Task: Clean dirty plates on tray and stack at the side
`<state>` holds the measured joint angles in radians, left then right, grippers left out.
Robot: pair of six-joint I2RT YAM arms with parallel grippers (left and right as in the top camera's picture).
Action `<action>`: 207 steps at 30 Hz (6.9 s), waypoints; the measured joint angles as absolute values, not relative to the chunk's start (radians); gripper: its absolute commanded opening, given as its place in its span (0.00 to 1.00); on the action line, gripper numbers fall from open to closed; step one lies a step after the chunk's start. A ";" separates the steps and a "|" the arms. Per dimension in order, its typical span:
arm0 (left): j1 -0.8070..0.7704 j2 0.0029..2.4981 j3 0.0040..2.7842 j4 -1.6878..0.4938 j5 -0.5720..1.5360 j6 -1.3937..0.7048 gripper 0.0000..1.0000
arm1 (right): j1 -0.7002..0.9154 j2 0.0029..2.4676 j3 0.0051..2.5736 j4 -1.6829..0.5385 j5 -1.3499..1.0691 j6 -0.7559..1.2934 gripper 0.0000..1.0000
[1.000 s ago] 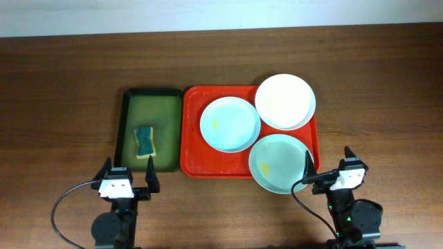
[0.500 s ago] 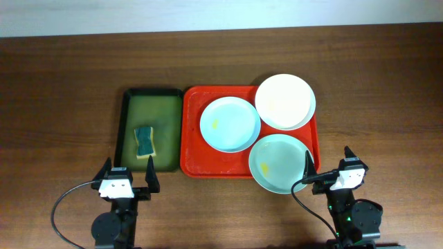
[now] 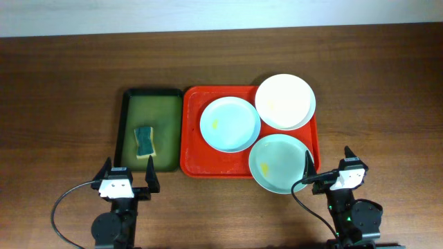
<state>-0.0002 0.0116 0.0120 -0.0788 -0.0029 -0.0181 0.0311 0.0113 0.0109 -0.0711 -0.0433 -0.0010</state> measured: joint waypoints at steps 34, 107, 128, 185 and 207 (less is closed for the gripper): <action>0.000 0.012 0.012 -0.079 -0.003 -0.018 0.99 | 0.031 0.011 0.011 -0.071 -0.043 0.000 0.99; -0.005 1.826 1.541 -1.272 0.067 -0.207 0.39 | 0.031 0.014 0.011 -0.072 -0.043 0.000 0.99; -0.168 1.466 1.534 -1.239 0.037 -0.203 0.35 | 0.031 0.132 0.123 -0.240 -0.187 0.167 0.99; -0.149 1.768 1.533 -1.275 -0.127 -0.273 0.33 | 0.355 2.068 1.483 -0.836 -0.173 0.344 0.23; 0.014 1.825 1.533 -1.210 0.072 -0.160 0.43 | 0.355 2.068 1.483 -0.806 -0.173 0.385 0.14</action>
